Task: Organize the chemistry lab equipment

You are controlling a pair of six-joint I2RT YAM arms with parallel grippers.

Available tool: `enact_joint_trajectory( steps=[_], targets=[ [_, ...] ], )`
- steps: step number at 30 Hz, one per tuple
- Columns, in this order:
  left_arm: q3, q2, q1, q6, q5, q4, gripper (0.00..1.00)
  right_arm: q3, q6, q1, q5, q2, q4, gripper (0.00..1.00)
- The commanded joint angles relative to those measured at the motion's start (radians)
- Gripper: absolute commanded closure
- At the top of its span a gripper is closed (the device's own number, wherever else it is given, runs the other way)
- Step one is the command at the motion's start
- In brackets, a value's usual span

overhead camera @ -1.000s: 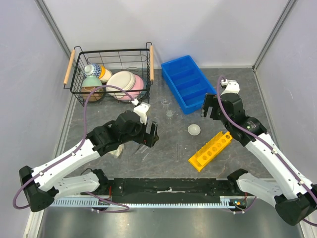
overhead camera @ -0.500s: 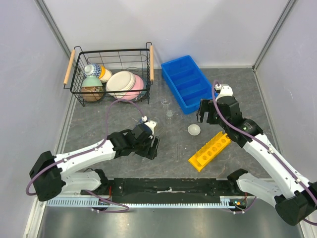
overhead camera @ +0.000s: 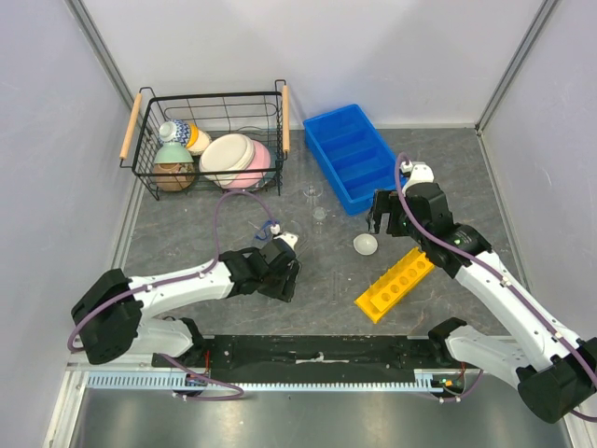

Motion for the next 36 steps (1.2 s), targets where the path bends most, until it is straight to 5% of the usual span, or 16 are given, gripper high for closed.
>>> enact_joint_trajectory(
  steps=[1, 17, 36],
  targets=[
    [-0.002, 0.019, -0.005, -0.031, -0.045, 0.049, 0.29, -0.005, 0.001, 0.0, -0.017, -0.003, 0.044, 0.02],
    [0.003, 0.105, -0.006, -0.017, -0.056, 0.075, 0.35, -0.009, 0.003, 0.0, -0.02, -0.007, 0.044, 0.02],
    [0.018, 0.203, -0.042, -0.003, -0.088, 0.072, 0.58, -0.016, 0.006, 0.0, -0.028, -0.015, 0.045, 0.02]
  ],
)
